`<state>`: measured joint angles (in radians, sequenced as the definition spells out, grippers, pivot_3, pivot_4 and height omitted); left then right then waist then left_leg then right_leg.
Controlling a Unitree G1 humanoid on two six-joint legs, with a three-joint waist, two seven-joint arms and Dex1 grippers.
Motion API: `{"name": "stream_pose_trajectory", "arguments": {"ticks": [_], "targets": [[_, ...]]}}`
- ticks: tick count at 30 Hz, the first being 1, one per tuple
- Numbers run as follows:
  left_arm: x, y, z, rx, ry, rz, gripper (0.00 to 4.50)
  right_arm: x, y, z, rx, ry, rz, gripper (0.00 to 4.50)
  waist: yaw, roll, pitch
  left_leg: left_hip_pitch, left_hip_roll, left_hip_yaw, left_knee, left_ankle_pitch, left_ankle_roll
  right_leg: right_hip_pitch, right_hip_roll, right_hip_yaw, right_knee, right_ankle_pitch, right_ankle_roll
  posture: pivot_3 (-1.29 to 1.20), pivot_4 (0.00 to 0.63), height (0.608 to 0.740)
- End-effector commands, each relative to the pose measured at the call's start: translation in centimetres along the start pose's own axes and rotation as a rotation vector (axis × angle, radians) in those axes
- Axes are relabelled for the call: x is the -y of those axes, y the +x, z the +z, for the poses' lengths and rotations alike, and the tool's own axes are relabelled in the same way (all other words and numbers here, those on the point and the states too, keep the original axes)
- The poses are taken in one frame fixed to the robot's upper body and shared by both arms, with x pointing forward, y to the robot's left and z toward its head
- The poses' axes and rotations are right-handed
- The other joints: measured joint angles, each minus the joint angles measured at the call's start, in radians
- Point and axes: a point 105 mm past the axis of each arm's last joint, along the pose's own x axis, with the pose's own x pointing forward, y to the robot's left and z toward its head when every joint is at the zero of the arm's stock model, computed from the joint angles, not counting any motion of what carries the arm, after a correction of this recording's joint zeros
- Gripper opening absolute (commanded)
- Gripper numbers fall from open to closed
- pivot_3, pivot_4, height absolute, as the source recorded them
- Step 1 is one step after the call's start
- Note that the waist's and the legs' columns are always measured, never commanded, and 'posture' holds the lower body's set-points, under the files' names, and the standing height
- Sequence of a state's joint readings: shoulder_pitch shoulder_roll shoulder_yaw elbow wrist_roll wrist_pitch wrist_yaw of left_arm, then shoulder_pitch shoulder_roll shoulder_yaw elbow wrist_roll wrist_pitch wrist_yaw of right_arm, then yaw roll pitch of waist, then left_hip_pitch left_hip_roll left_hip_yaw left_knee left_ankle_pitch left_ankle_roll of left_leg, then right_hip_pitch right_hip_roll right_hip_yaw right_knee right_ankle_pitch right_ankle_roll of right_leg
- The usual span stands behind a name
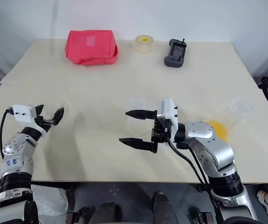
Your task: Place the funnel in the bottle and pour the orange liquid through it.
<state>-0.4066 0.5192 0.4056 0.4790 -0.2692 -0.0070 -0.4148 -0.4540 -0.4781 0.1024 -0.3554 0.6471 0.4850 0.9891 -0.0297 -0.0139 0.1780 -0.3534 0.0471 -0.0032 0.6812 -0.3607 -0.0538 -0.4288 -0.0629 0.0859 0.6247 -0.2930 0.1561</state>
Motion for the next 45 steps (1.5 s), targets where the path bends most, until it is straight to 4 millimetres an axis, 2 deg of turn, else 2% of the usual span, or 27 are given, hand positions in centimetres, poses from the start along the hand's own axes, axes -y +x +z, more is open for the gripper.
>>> {"name": "stream_pose_trajectory", "arguments": {"ticks": [1,4,7,11,19,26,30,31,34,38,45], "targets": [[0.0,0.0,0.8,0.025,0.025,-0.002,4.48,-0.5,-0.1,1.5,0.022,-0.047,0.002,4.50,0.001,0.000,0.000,0.000,0.000,0.000,0.000,0.000,0.000,0.000,0.000,0.000,0.000,0.000,0.000,0.00,0.150,0.740],[0.1,0.0,0.3,-0.012,0.022,-0.007,4.48,-0.5,-0.1,1.6,0.021,-0.046,0.000,4.50,0.001,0.000,0.000,0.000,0.000,0.000,0.000,0.000,0.000,0.000,0.000,0.000,0.000,0.000,0.000,0.00,0.150,0.740],[0.1,-0.4,0.7,-0.011,0.024,-0.014,3.87,-0.4,-0.1,1.8,0.021,-0.052,-0.003,4.50,-0.001,0.000,0.000,0.000,0.000,0.000,0.000,0.000,0.000,0.000,0.000,0.000,0.000,0.000,0.000,0.00,0.150,0.740],[0.0,-0.9,1.0,-0.017,0.021,-0.011,2.68,-0.4,-0.1,1.9,0.023,-0.054,-0.006,4.50,0.001,0.000,0.000,0.000,0.000,0.000,0.000,0.000,0.000,0.000,0.000,0.000,0.000,0.000,0.000,0.00,0.150,0.740],[-1.0,-0.8,1.2,-0.028,0.027,0.000,0.03,-0.1,0.2,1.9,0.025,-0.060,-0.011,4.50,0.001,0.000,0.000,0.000,0.000,0.000,0.000,0.000,0.000,0.000,0.000,0.000,0.000,0.000,0.000,0.00,0.150,0.740],[-1.8,-0.9,1.7,-0.019,0.030,0.002,0.03,0.2,0.3,1.9,0.020,-0.069,-0.027,4.50,0.000,0.000,0.000,0.000,0.000,0.000,0.000,0.000,0.000,0.000,0.000,0.000,0.000,0.000,0.000,0.00,0.150,0.740],[-1.0,-1.7,3.4,0.041,0.063,-0.082,0.03,0.4,0.2,2.0,0.019,-0.077,-0.045,4.50,-0.002,0.000,0.000,0.000,0.000,0.000,0.000,0.000,0.000,0.000,0.000,0.000,0.000,0.000,0.000,0.00,0.150,0.740],[-0.6,-2.0,3.9,0.047,0.066,-0.117,0.03,0.5,0.2,2.0,0.020,-0.080,-0.052,4.50,-0.002,0.000,0.000,0.000,0.000,0.000,-0.001,0.000,0.000,-0.001,0.000,0.000,0.000,0.000,0.000,0.00,0.150,0.740],[1.1,-2.7,6.9,0.119,0.094,-0.254,0.03,1.3,-0.7,2.3,0.018,-0.101,-0.101,4.50,-0.001,0.000,0.000,-0.001,0.000,0.000,-0.001,0.000,0.000,-0.001,0.000,0.000,0.000,0.000,0.000,0.00,0.150,0.740],[3.7,-2.5,10.3,0.161,0.164,-0.445,0.03,2.3,-2.3,2.1,-0.016,-0.116,-0.169,4.50,0.006,0.000,0.000,-0.001,0.000,-0.001,0.000,-0.001,0.001,0.000,-0.001,0.000,-0.001,0.000,0.000,0.00,0.150,0.740],[8.8,-2.0,13.6,0.153,0.271,-0.813,0.03,3.8,-6.0,1.0,-0.067,-0.128,-0.341,4.50,0.001,0.000,0.000,-0.001,0.000,-0.001,-0.002,-0.001,0.001,0.000,0.001,0.000,-0.003,0.000,0.000,0.00,0.150,0.740]]}}
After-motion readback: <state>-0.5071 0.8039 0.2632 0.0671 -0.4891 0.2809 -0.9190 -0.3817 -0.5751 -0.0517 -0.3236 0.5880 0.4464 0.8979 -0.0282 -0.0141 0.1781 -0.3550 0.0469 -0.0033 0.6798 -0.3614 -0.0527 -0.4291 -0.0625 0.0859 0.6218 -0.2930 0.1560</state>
